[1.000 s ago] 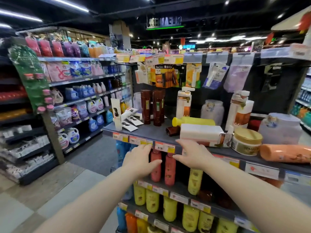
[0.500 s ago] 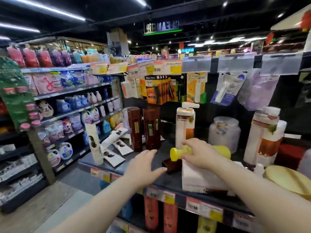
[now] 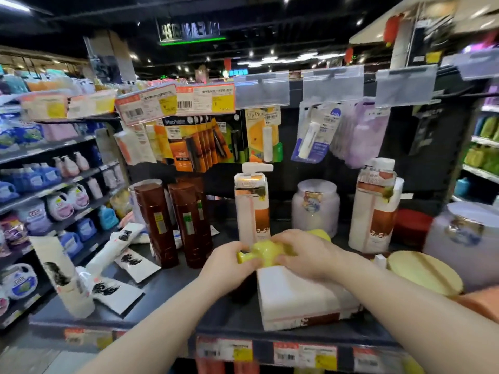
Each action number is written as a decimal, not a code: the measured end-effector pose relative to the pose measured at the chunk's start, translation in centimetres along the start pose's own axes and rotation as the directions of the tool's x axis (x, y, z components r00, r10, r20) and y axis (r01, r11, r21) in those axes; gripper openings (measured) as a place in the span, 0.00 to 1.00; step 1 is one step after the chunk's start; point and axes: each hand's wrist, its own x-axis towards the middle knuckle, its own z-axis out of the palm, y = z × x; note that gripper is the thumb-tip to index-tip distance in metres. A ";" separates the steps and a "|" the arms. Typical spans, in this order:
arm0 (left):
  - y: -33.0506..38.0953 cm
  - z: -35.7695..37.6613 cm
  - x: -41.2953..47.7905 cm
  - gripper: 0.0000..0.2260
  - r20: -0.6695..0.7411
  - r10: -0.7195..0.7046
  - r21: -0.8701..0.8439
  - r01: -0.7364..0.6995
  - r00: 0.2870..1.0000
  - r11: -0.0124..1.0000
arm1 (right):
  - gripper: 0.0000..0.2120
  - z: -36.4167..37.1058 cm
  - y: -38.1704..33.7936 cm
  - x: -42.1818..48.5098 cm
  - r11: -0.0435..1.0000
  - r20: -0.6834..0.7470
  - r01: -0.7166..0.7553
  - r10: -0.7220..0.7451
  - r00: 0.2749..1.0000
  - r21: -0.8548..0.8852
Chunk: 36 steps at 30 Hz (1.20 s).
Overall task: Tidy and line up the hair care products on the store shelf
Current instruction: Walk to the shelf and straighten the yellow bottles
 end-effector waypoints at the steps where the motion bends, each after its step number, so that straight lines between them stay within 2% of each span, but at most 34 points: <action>1: -0.1 -0.1 0.2 0.16 -0.007 0.018 -0.004 -0.018 1.000 1.000 | 0.26 -0.2 -0.1 0.1 1.000 0.006 -0.006 0.006 1.000 -0.003; 5: 1.1 -1.4 1.6 0.11 -0.072 0.068 -0.068 -0.073 0.995 0.995 | 0.29 -1.6 -0.4 0.6 1.000 -0.003 0.020 -0.020 1.000 -0.015; 7: 2.8 -2.7 2.4 0.09 -0.109 0.129 -0.115 -0.141 0.986 0.983 | 0.37 -2.3 -0.5 1.0 0.999 -0.021 0.012 -0.013 1.000 -0.038; 9: 5.0 -3.7 3.4 0.10 -0.138 0.208 -0.086 -0.221 0.968 0.972 | 0.44 -2.5 -0.3 1.4 1.000 -0.076 -0.001 -0.001 0.997 -0.027; 13: 8.7 -4.9 5.4 0.17 -0.123 0.283 -0.018 -0.287 0.951 0.958 | 0.41 -2.5 0.3 1.6 0.983 -0.213 -0.083 0.117 0.970 0.166; 16: 10.7 -5.3 6.3 0.21 -0.107 0.265 -0.183 -0.281 0.958 0.942 | 0.41 -2.9 1.0 1.6 0.944 -0.212 -0.139 0.209 0.955 0.300; 20: 10.7 -4.1 7.1 0.25 0.030 0.271 -0.393 -0.238 0.962 0.888 | 0.42 -3.4 2.1 1.8 0.887 -0.220 -0.201 0.313 0.924 0.415; 23: 9.3 -2.4 7.6 0.31 0.137 0.281 -0.377 -0.212 0.950 0.902 | 0.35 -3.5 2.8 2.1 0.820 -0.212 -0.226 0.384 0.899 0.526; 25: 8.4 -1.0 7.8 0.33 0.220 0.254 -0.311 -0.179 0.942 0.933 | 0.36 -3.6 3.2 2.2 0.770 -0.190 -0.236 0.418 0.888 0.593; 28: 7.5 1.0 8.0 0.31 0.274 0.239 -0.281 -0.160 0.932 0.946 | 0.41 -3.7 3.9 2.3 0.732 -0.166 -0.252 0.446 0.880 0.633; 31: 7.0 2.5 7.6 0.32 0.292 0.242 -0.350 -0.132 0.926 0.927 | 0.41 -3.3 3.9 2.1 0.723 -0.161 -0.244 0.442 0.882 0.647; 34: 7.1 3.1 7.1 0.33 0.265 0.253 -0.412 -0.128 0.930 0.902 | 0.33 -3.1 3.7 2.0 0.744 -0.222 -0.190 0.416 0.882 0.641; 36: 7.2 2.9 6.9 0.33 0.235 0.246 -0.426 -0.128 0.940 0.896 | 0.31 -3.3 3.4 1.8 0.769 -0.263 -0.167 0.401 0.877 0.617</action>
